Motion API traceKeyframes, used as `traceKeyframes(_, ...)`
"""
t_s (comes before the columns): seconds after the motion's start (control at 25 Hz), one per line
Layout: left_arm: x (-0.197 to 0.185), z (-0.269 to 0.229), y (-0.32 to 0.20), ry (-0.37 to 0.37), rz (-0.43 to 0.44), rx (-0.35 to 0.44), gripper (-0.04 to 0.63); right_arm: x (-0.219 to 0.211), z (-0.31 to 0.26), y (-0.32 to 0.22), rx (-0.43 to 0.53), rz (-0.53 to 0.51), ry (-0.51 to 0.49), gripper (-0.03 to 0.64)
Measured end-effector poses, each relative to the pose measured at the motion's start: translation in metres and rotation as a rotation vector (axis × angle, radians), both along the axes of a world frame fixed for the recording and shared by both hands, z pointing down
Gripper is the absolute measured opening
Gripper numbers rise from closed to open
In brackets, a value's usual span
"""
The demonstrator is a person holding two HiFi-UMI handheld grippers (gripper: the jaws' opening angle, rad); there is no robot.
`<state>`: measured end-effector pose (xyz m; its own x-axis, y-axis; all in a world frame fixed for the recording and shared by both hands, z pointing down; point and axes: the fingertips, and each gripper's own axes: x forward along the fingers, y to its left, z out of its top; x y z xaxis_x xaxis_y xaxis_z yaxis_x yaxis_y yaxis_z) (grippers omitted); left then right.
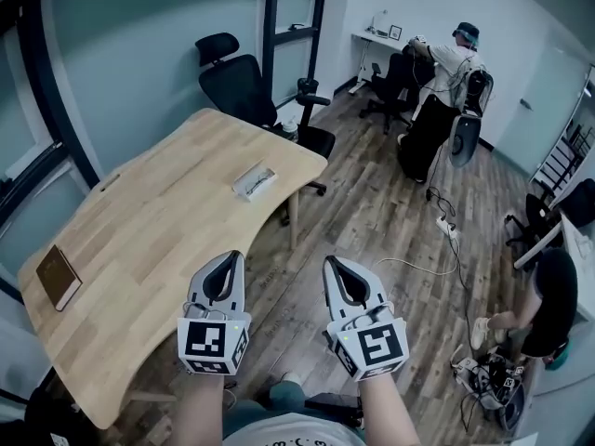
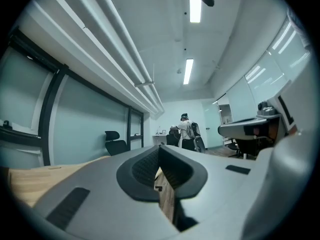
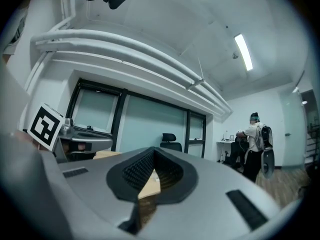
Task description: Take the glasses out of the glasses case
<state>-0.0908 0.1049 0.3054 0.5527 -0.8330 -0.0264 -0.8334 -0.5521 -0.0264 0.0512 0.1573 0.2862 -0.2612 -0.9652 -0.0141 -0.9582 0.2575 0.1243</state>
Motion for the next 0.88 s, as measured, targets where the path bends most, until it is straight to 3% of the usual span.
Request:
traceKeyframes(0.32, 0.038, 0.012, -0.051, -0.042, -0.005, -0.012, 0.015, 0.025, 0.023, -0.057, -0.045, -0.073, 0.022, 0.011)
traceKeyframes(0.52, 0.045, 0.025, -0.103, -0.040, -0.040, -0.029, 0.015, 0.046, 0.035, -0.099, -0.060, -0.058, 0.022, 0.011)
traceKeyframes(0.88, 0.067, 0.033, -0.239, -0.013, -0.066, -0.036, 0.015, 0.085, 0.036, -0.238, -0.062, -0.018, 0.039, 0.011)
